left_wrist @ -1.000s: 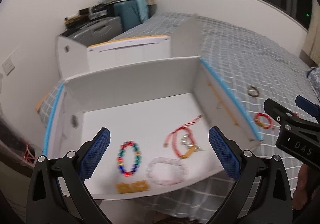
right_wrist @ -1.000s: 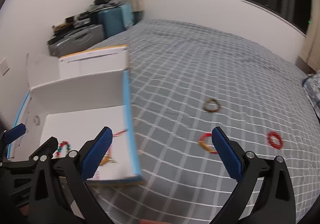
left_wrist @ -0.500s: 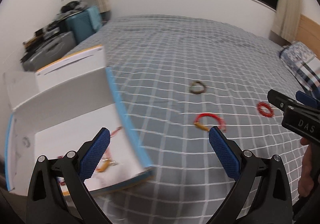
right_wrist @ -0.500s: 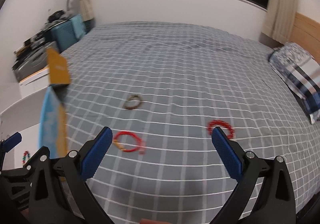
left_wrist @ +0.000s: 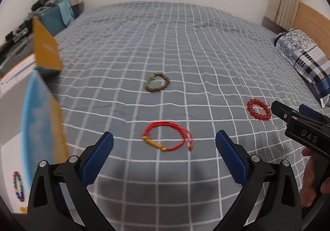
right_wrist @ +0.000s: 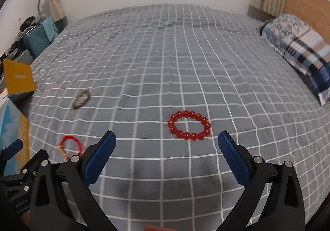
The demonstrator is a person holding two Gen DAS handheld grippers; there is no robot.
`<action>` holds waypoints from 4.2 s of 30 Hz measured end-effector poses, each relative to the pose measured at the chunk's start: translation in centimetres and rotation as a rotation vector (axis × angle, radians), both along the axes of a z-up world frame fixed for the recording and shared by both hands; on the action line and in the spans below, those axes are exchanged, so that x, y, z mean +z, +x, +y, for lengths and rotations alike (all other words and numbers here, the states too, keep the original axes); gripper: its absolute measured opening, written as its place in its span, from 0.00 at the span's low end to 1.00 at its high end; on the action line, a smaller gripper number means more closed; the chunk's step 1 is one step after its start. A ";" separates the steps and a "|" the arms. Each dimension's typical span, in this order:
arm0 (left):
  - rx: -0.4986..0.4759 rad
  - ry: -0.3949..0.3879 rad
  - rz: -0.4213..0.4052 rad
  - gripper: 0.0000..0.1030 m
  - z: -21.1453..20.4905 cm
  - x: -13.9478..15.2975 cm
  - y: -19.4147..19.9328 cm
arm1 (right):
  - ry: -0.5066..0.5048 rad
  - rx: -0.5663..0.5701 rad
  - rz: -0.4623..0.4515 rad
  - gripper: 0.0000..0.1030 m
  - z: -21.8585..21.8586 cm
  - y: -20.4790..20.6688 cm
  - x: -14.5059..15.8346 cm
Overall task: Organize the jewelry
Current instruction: 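Move both open tools back over the bed toward the remaining bracelets, then grasp the red bead bracelet with the right tool while the left tool grasps the red cord bracelet, then carry both red bracelets into the white box and open both tools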
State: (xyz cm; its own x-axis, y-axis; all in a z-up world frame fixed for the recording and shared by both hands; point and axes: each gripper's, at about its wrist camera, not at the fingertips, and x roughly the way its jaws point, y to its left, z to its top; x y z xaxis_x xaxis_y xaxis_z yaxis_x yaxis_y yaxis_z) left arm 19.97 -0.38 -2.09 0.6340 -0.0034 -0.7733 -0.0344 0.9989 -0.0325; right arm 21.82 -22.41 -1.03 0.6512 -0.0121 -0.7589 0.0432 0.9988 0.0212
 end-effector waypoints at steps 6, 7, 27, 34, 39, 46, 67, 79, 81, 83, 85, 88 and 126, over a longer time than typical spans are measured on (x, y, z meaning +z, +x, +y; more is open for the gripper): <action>-0.022 0.002 0.033 0.94 -1.4 -3.2 2.7 | 0.025 -0.020 0.038 0.93 -2.0 2.2 -3.6; -0.022 0.011 0.038 0.94 -1.5 -3.8 3.1 | 0.025 -0.021 0.042 0.93 -2.3 2.7 -4.2; -0.028 0.005 0.109 0.94 -0.6 -8.7 6.4 | 0.010 -0.004 0.175 0.87 -3.6 8.2 -9.4; -0.030 0.021 0.117 0.75 -0.7 -8.6 6.1 | 0.008 -0.007 0.180 0.54 -3.7 8.3 -9.3; -0.041 0.029 0.109 0.42 -1.1 -8.1 5.6 | 0.005 0.003 0.180 0.30 -3.6 7.9 -9.1; -0.028 -0.010 0.107 0.10 -0.1 -7.1 5.2 | -0.006 0.002 0.163 0.12 -3.4 7.5 -8.3; -0.041 0.001 0.055 0.10 -0.5 -5.1 4.0 | -0.004 0.015 0.090 0.12 -2.9 5.8 -6.0; -0.030 -0.011 -0.010 0.10 0.7 -2.4 3.1 | 0.000 0.037 0.011 0.12 -1.8 4.2 -3.5; -0.028 -0.013 -0.018 0.10 0.8 -2.0 3.0 | -0.001 0.041 0.005 0.12 -1.6 4.1 -3.3; -0.027 -0.014 -0.024 0.10 0.9 -1.6 2.8 | 0.000 0.044 -0.004 0.12 -1.5 3.8 -3.0; -0.028 -0.012 -0.026 0.10 0.9 -1.4 2.6 | -0.004 0.049 -0.010 0.12 -1.2 3.5 -2.6; -0.032 -0.009 -0.027 0.10 0.9 -1.1 2.3 | -0.007 0.053 -0.017 0.12 -0.9 3.0 -2.2; 0.024 0.036 -0.105 0.10 5.2 6.9 -6.3 | -0.038 0.110 -0.101 0.12 4.8 -4.6 5.9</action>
